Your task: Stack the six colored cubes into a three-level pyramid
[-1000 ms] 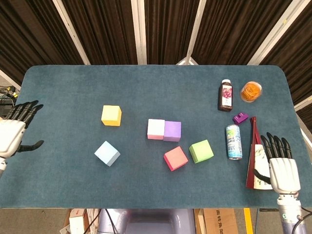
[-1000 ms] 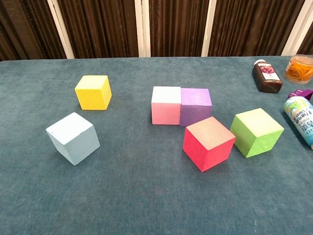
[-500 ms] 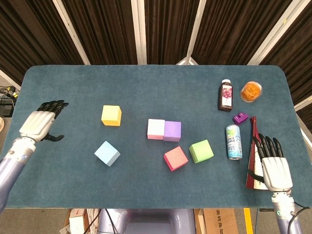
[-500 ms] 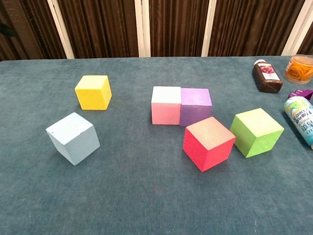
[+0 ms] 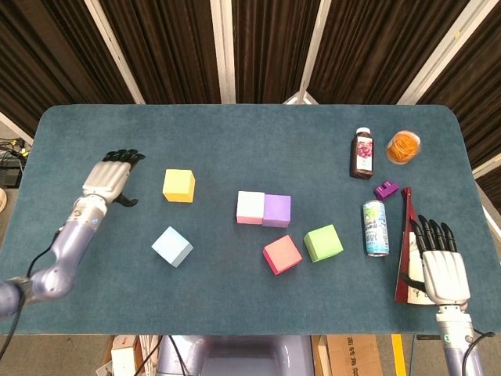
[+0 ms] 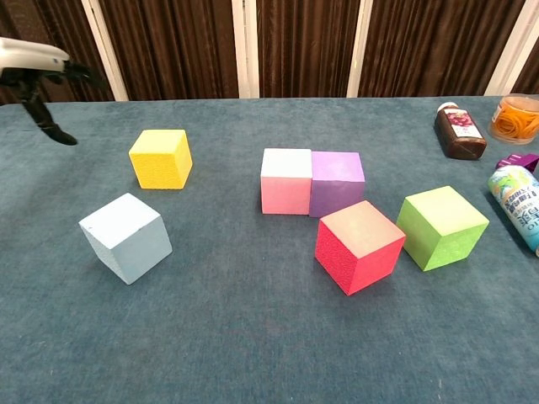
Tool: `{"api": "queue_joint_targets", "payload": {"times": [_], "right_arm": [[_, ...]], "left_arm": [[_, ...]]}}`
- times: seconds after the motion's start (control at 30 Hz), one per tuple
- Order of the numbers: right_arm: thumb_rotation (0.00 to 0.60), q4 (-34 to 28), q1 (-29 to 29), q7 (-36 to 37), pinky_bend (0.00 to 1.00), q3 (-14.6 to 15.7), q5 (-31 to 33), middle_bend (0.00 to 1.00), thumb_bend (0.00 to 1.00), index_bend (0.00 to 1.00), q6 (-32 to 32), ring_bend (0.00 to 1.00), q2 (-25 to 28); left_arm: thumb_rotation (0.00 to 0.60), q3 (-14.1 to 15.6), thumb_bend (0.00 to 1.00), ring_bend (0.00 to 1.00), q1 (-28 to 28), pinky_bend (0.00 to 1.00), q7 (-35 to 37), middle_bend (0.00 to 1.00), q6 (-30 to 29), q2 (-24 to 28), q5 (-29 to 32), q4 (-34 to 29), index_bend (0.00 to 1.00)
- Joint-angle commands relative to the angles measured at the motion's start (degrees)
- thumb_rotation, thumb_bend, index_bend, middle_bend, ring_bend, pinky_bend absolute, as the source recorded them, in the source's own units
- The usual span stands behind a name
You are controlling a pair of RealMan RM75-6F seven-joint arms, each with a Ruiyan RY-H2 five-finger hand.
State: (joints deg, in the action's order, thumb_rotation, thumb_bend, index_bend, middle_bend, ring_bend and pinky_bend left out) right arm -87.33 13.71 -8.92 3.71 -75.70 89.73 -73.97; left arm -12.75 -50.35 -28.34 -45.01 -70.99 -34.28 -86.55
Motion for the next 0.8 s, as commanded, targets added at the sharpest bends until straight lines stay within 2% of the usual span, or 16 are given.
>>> {"api": "queue_joint_targets", "payload": {"times": [0.03,0.23,0.47,0.8], "right_arm": [[0.600,0.13,-0.38,-0.36,0.00,-0.81,0.62,0.05,0.14,0.01,-0.84,0.00,-0.12],[0.600,0.79,-0.79,-0.91,0.00,-2.32,1.98,0.05,0.13,0.01,-3.44,0.00,-0.38],[0.600,0.88,-1.44,-1.81,0.00,-3.88,2.25,0.05,0.14,0.01,-4.23,0.00,-0.55],[0.600,0.58,-2.65,-1.53,0.00,-5.53,1.89,0.05,0.14,0.01,-4.43,0.00,-0.34]], "left_arm": [[0.600,0.22,0.26,0.00,-3.37,0.00,-1.96,0.05,1.64,-3.43,3.75,3.83,0.13],[0.600,1.42,0.26,0.00,-7.15,0.00,-4.03,0.07,2.72,-7.99,7.77,8.65,0.14],[0.600,2.23,0.27,0.00,-9.08,0.00,-3.79,0.11,3.03,-13.08,7.52,13.16,0.16],[0.600,2.11,0.28,0.00,-10.17,0.00,-3.42,0.16,0.74,-16.25,6.51,15.25,0.19]]}}
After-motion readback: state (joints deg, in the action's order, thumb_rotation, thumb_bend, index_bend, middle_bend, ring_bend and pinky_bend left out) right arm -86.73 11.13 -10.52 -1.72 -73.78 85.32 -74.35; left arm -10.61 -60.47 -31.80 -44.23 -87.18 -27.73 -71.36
